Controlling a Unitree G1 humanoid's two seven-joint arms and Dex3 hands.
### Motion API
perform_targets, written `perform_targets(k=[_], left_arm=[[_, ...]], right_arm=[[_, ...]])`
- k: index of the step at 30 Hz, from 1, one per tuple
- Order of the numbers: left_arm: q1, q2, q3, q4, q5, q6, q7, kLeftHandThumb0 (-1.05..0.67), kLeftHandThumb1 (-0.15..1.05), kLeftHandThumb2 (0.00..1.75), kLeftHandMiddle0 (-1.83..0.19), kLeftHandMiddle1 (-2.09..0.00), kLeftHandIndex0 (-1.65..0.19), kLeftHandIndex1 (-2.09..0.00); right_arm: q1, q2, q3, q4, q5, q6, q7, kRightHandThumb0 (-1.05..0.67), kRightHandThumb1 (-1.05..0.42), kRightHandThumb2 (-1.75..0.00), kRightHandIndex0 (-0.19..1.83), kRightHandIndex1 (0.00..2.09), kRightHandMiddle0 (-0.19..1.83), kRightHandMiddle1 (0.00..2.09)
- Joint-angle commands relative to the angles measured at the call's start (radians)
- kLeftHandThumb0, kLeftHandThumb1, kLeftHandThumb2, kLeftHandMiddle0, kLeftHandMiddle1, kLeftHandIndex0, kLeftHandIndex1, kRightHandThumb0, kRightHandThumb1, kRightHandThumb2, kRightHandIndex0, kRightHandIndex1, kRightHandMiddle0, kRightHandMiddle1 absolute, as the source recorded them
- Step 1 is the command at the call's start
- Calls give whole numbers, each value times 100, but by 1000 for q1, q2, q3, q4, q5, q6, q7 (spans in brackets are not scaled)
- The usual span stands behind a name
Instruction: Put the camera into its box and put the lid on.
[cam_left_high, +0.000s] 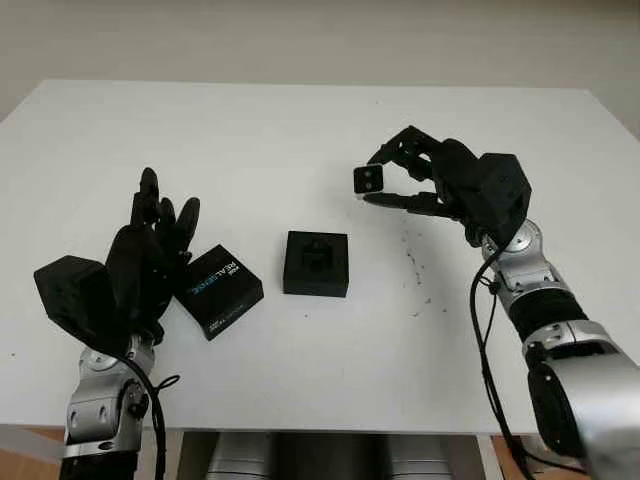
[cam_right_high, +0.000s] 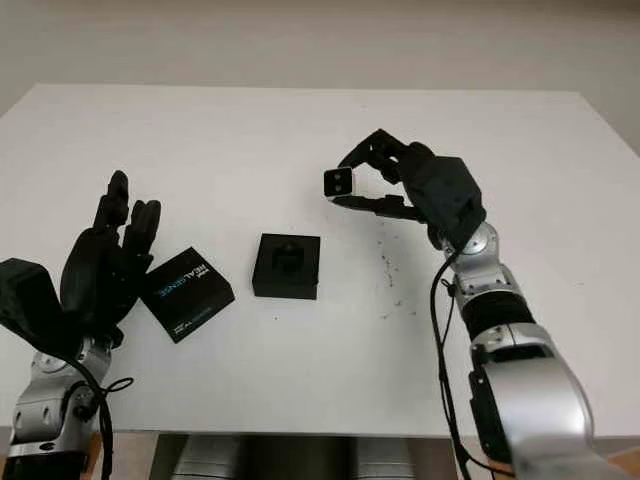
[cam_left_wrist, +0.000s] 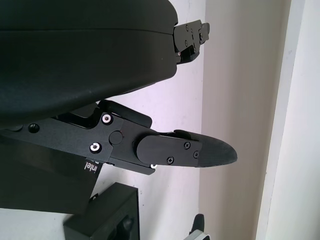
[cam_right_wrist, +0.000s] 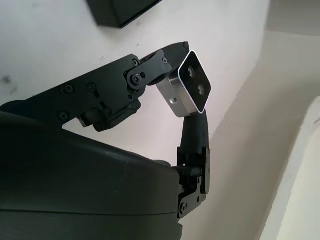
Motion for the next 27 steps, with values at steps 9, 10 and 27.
perform_targets(k=[9,10,27], left_arm=[[3,5,7,-15,-4,-4,-10,-63,105,28,19,0,19,-1],[2,5,7,-14,-4,-4,-9,-63,105,28,19,0,19,-1],[-1,0,2,-19,2,-3,2,-64,105,29,19,0,19,-2]], right_arm=[[203,101,-2,-377,70,195,9,-43,-95,-5,15,2,27,170],[214,109,2,-390,68,199,6,-43,-95,-5,15,2,27,170],[308,203,16,-497,72,359,-38,-38,-96,-6,13,4,23,172]])
